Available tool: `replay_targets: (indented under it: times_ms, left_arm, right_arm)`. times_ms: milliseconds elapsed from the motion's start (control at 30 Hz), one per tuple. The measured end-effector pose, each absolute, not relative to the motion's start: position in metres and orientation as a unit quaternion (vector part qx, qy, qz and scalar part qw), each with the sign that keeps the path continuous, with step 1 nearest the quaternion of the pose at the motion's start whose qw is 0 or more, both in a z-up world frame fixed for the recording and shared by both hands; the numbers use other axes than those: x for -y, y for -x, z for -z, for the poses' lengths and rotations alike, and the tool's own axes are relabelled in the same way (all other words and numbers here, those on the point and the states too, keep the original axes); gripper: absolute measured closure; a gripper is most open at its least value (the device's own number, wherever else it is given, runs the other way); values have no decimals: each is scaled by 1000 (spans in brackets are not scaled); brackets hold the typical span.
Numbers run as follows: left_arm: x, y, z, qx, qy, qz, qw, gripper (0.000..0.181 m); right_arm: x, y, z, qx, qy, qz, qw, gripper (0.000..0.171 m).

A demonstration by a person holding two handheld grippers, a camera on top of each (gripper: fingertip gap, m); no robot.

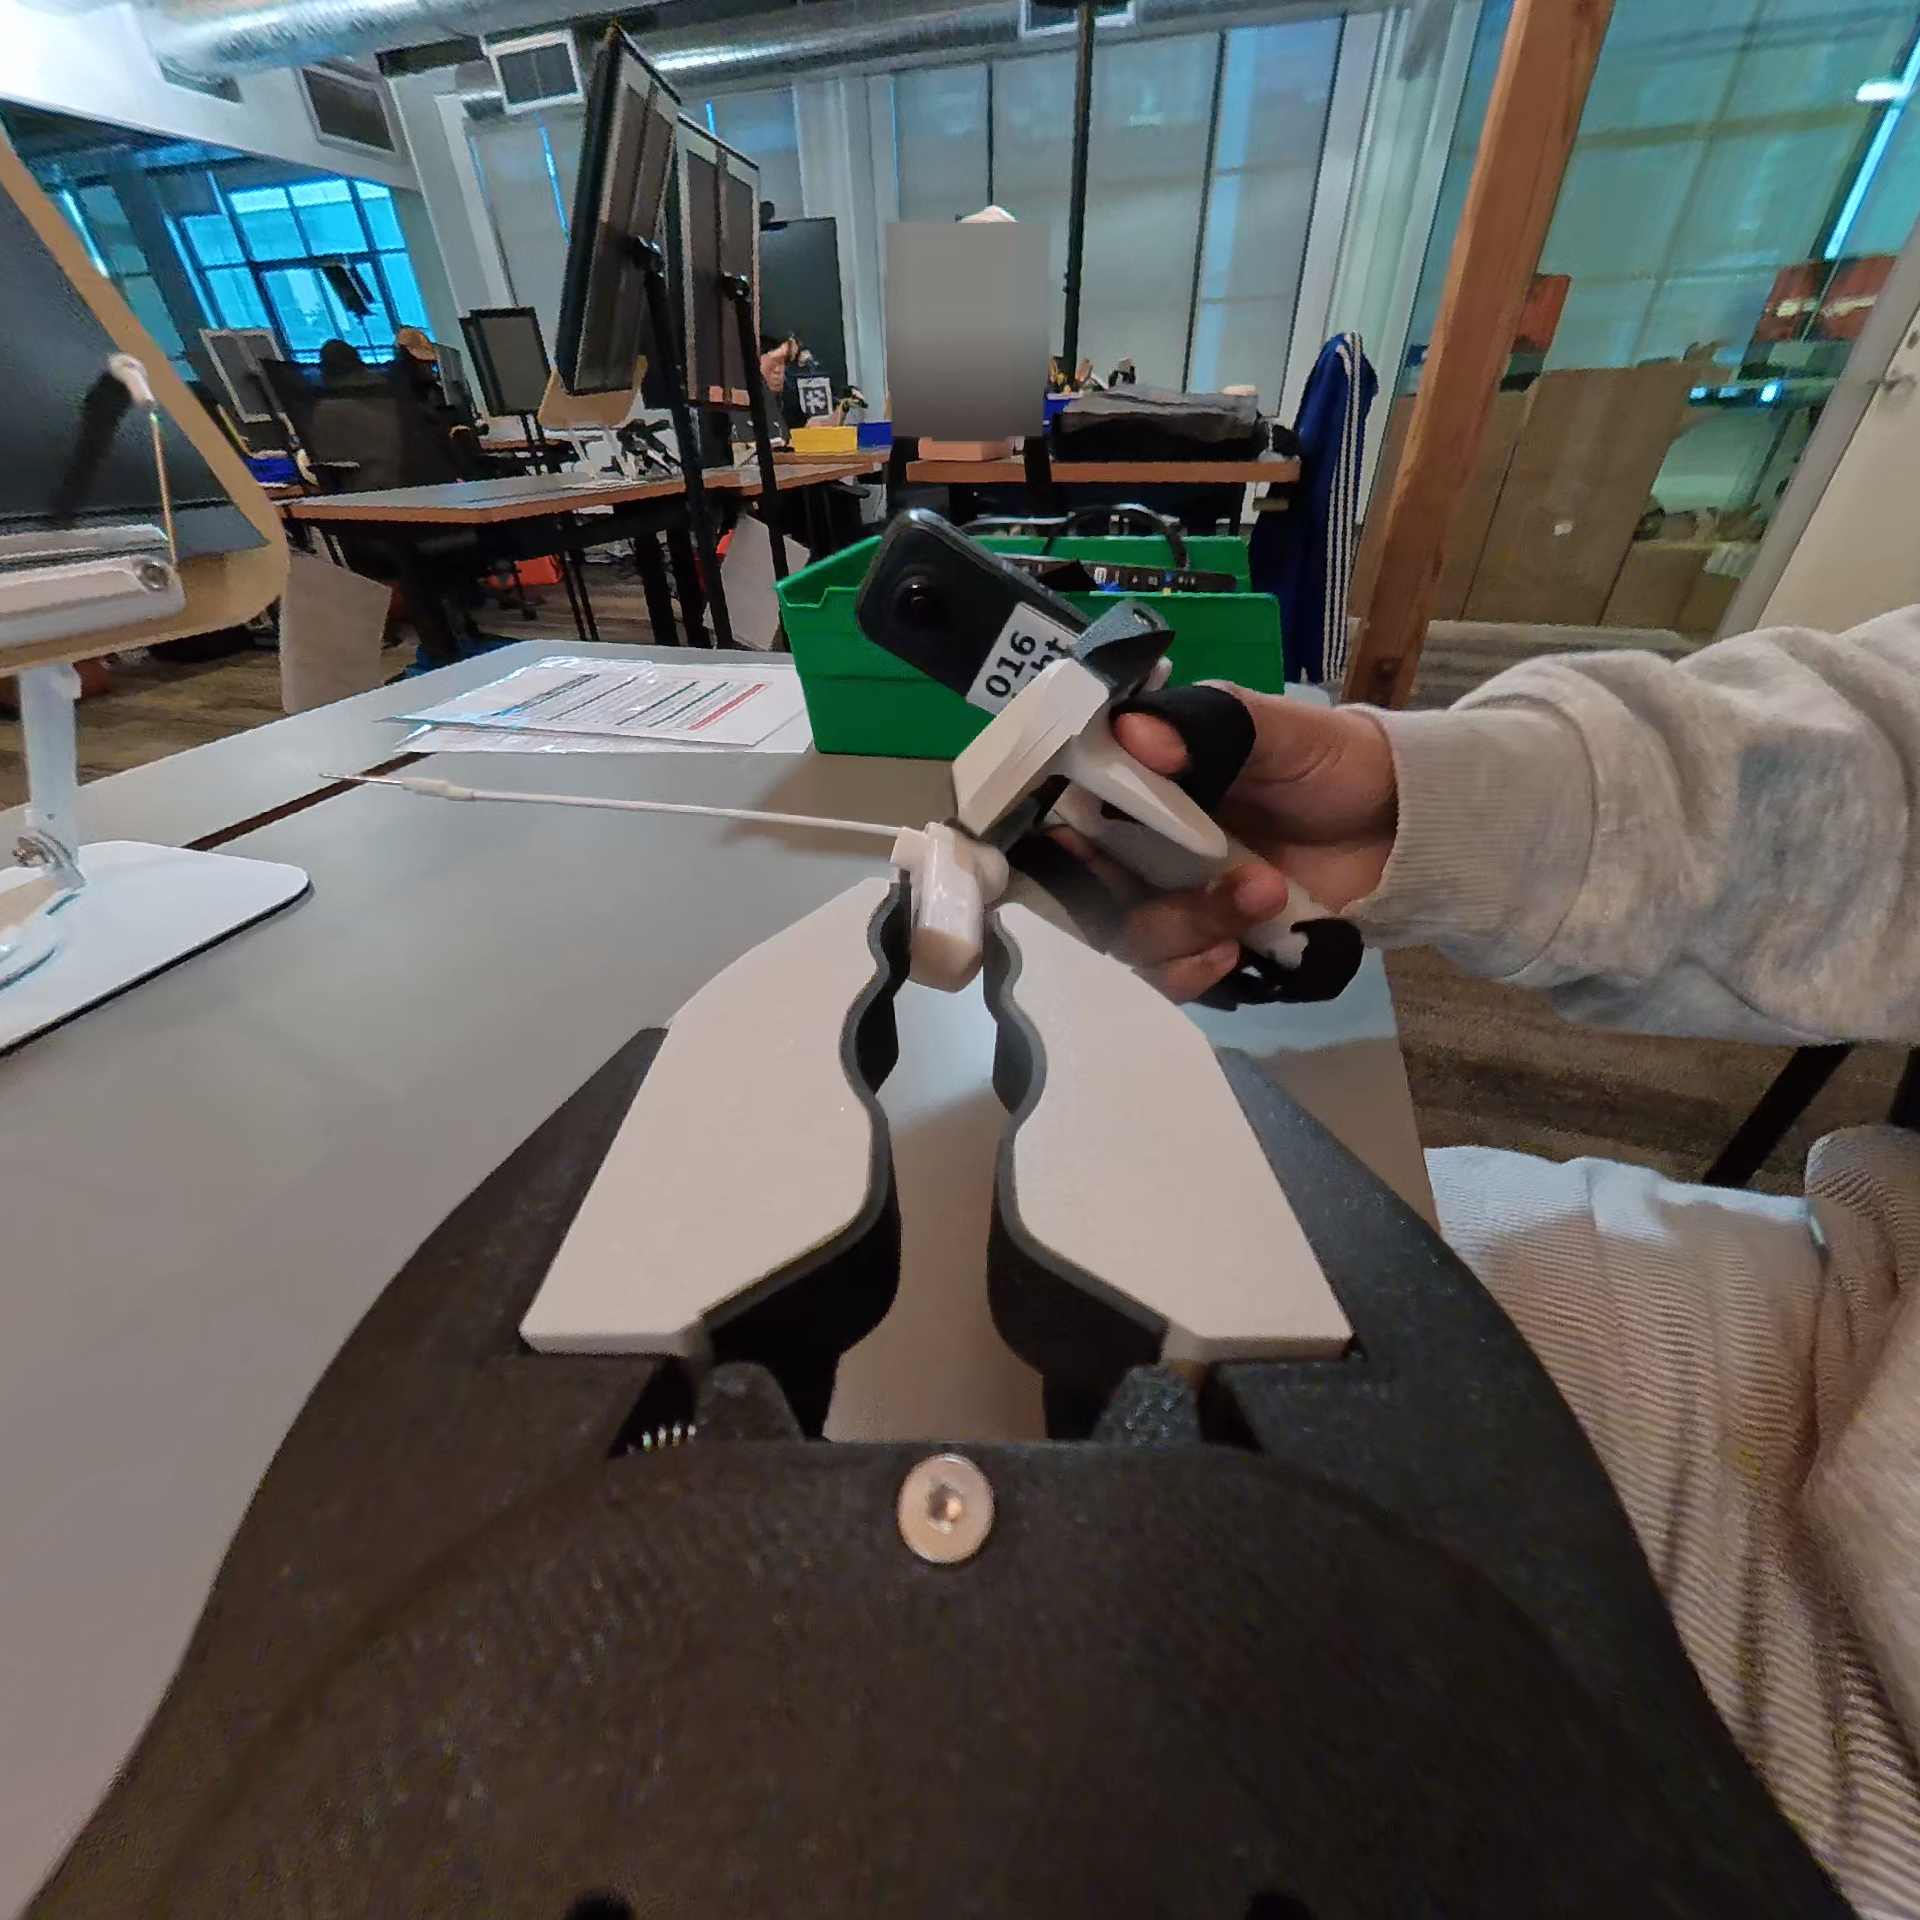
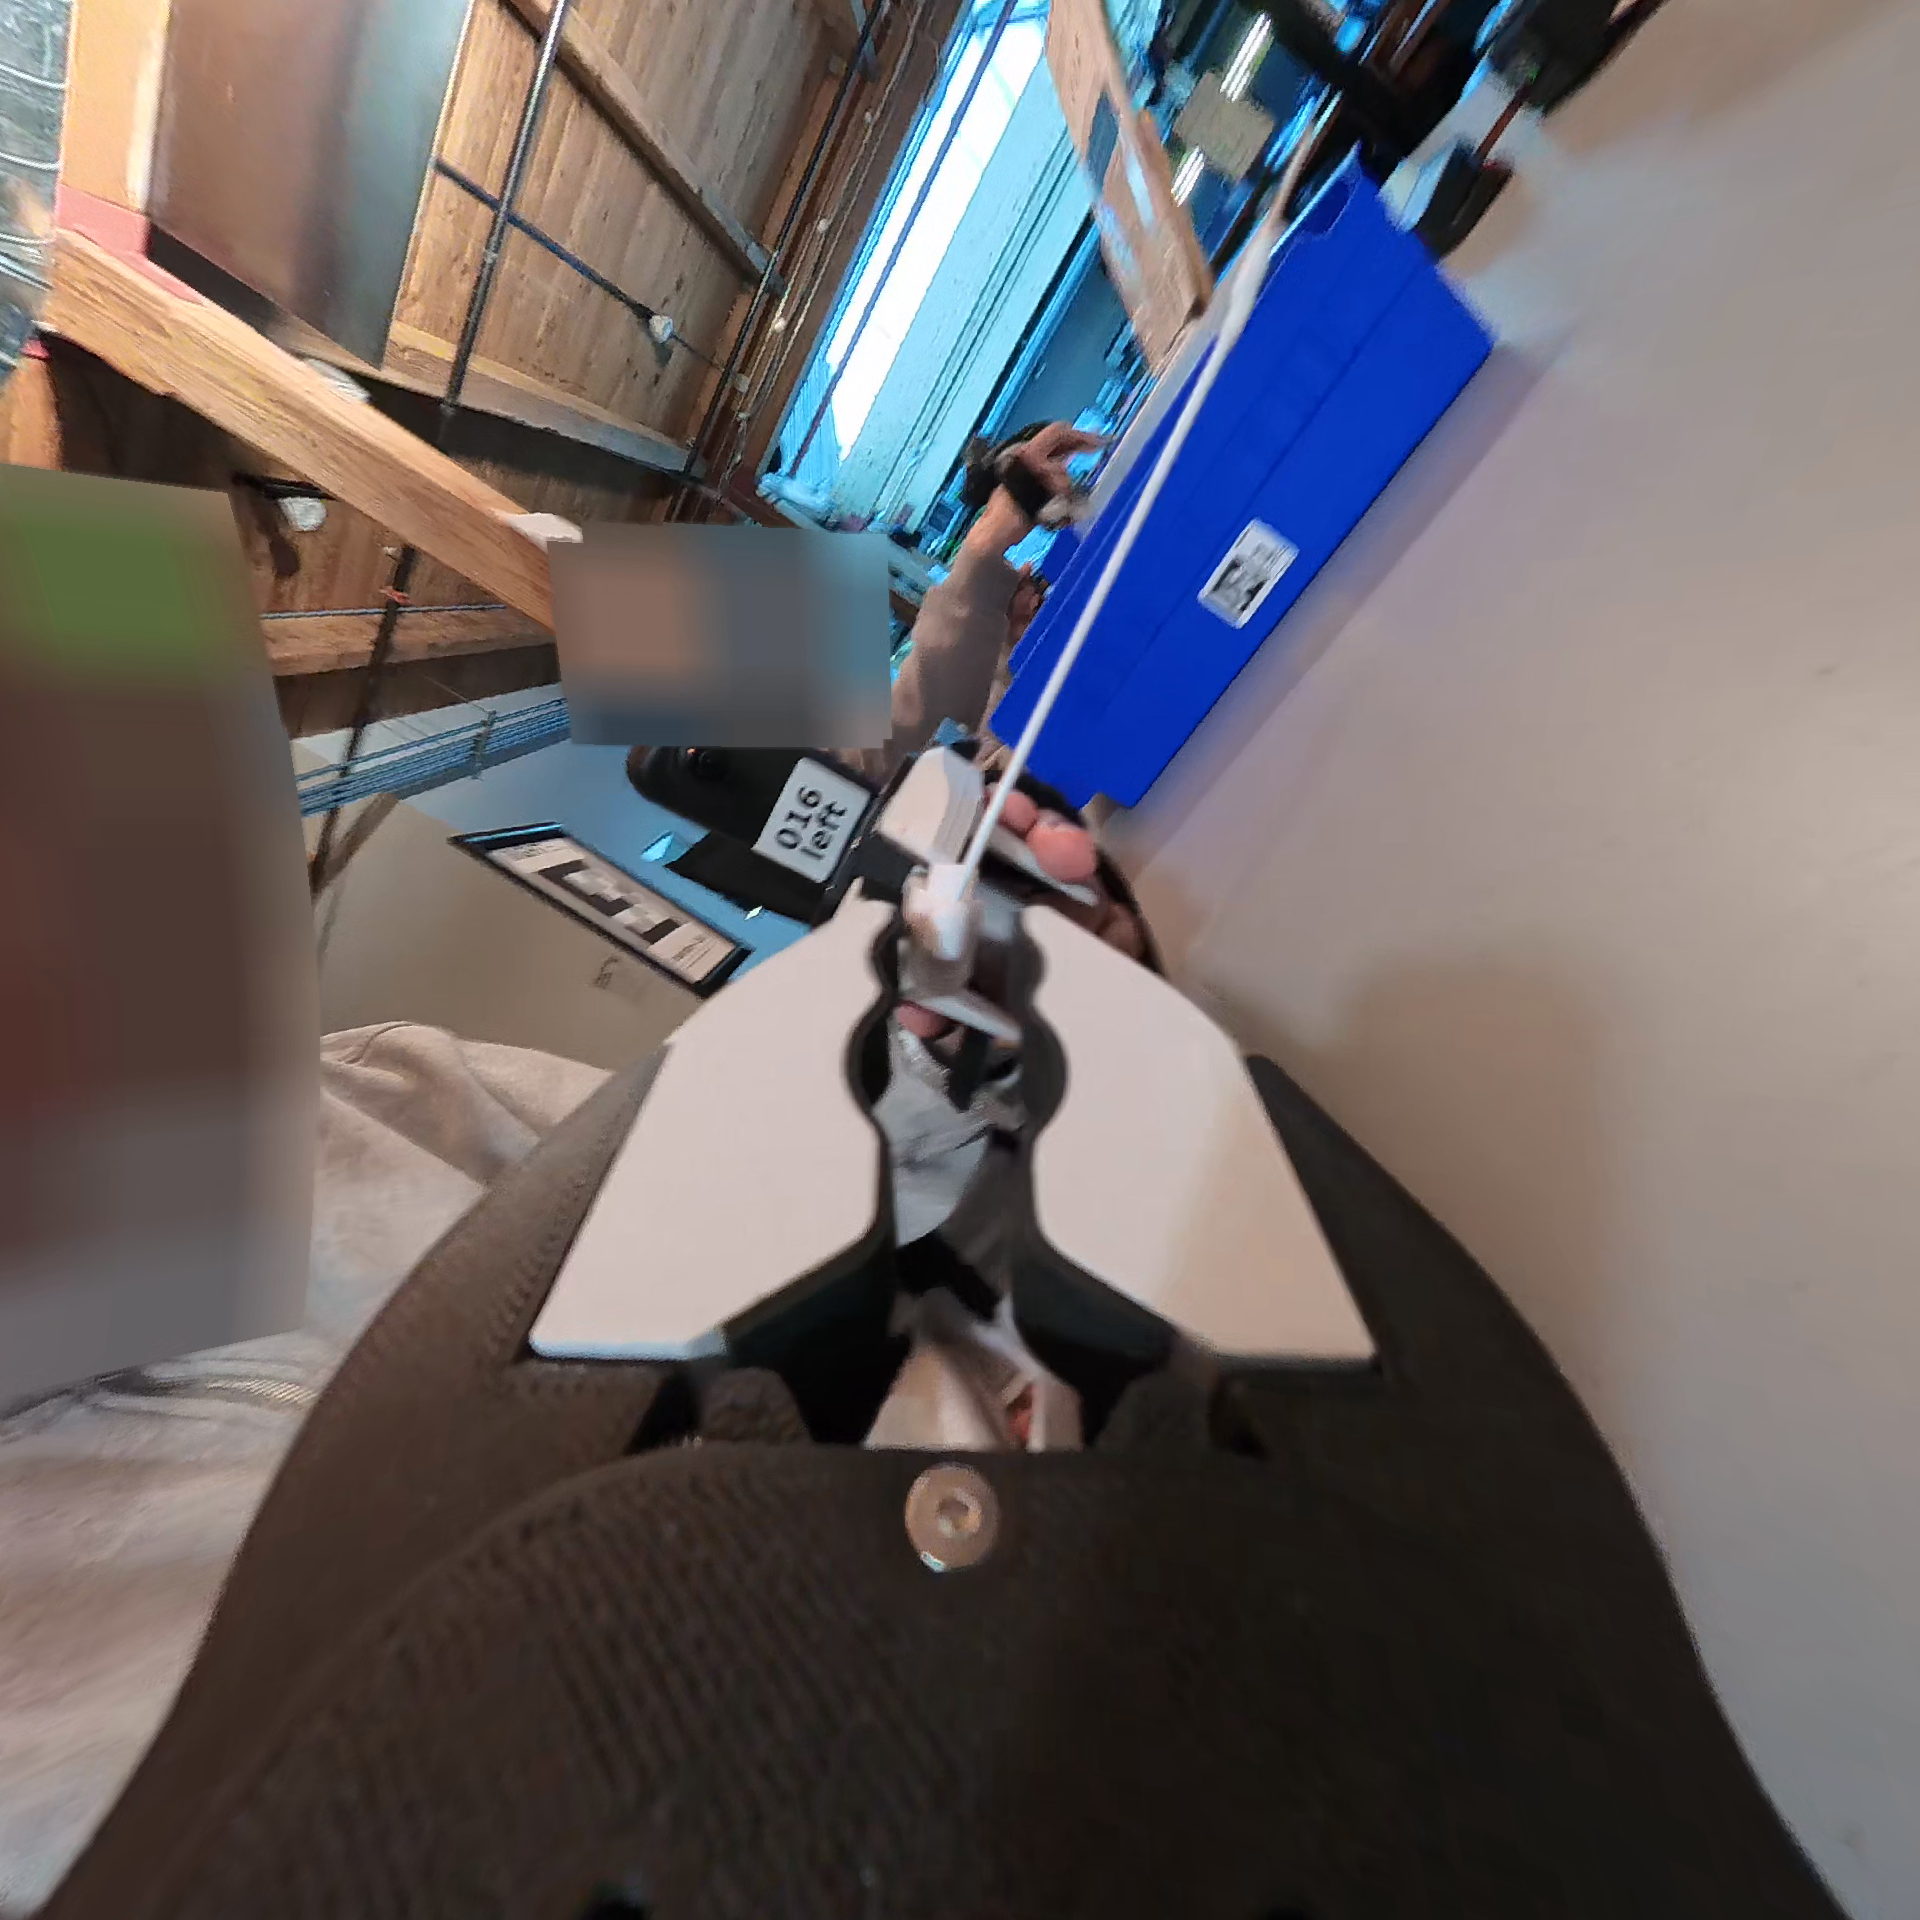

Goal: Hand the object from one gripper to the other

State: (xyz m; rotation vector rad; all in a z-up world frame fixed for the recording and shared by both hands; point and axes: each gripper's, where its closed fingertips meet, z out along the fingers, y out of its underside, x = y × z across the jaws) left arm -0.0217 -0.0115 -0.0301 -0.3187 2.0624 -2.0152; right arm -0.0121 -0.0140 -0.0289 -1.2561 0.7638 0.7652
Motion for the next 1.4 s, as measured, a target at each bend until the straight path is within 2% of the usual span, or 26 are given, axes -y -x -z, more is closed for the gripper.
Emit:
replay_targets:
  times_ms: [33,133,233,333,500,567,667,1000,1200,1333,1400]
  left_arm:
    - [10,21,28,-701,116,695,112,169]
    - [3,16,22,-679,144,716,73,169]
    - [-4,13,14,-640,186,745,-19,169]
    - [-14,5,8,-580,235,771,-116,169]
    - [-20,6,5,-519,263,769,-263,169]
    - [-16,13,6,-509,259,750,-332,168]
    - [-10,19,10,-503,262,732,-378,168]
    - [0,34,16,-522,246,699,-423,167]
    - [-2,29,15,-518,249,712,-403,167]
    - [-5,15,17,-514,278,732,-349,140]
    - [-9,5,19,-520,296,745,-296,133]
  right_arm:
    - [16,8,28,-342,557,-324,684,143]
    - [27,-6,21,-345,546,-256,720,128]
    - [40,-13,9,-314,559,-157,751,127]
    - [44,1,-15,-203,581,-46,787,119]
    - [31,20,-7,-55,670,158,723,125]
    - [25,22,3,-28,694,189,694,128]
    - [20,27,5,-16,699,181,692,133]
    - [13,30,20,0,732,169,660,150]
    - [9,28,19,-24,735,151,660,158]
    - [14,18,16,-59,729,159,664,158]
    - [19,10,15,-93,729,177,655,158]
